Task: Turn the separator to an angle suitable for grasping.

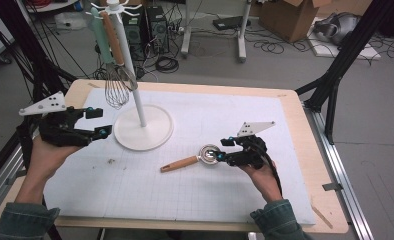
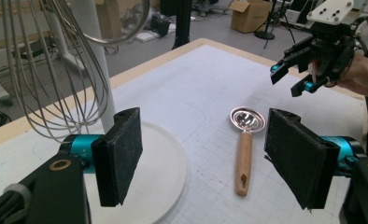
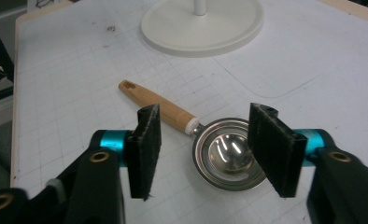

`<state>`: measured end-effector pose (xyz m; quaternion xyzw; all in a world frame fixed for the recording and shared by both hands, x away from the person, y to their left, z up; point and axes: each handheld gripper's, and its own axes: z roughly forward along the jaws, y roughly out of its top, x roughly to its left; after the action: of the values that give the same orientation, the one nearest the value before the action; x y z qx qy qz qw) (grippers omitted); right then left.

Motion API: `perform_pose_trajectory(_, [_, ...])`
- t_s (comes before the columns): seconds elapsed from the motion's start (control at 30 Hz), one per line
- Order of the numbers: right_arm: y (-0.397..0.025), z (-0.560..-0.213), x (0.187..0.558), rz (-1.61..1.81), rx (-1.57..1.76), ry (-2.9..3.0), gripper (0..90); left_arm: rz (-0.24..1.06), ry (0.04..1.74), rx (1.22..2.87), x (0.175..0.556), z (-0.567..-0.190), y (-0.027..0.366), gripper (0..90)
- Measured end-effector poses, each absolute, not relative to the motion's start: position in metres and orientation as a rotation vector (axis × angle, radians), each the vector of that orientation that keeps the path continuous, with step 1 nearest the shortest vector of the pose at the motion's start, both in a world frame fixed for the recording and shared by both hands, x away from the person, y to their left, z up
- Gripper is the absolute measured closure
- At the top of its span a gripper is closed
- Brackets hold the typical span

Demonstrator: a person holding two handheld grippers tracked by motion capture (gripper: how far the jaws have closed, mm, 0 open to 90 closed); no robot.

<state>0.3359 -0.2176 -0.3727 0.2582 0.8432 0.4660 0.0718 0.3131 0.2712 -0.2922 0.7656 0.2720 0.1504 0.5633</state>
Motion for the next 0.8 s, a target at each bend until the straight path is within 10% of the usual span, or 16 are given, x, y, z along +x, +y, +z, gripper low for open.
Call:
perform_pose_trajectory(0.5, [-0.193, -0.389, 0.352, 1.310, 0.699, 2.653, 86.5, 0.382, 0.665, 1.841, 0.303, -0.327, 0.261, 20.3])
perform_pose_trajectory(0.8, [-0.174, -0.395, 0.367, 1.253, 0.682, 2.721, 89.5, 0.374, 0.665, 1.840, 0.295, -0.344, 0.254, 18.9])
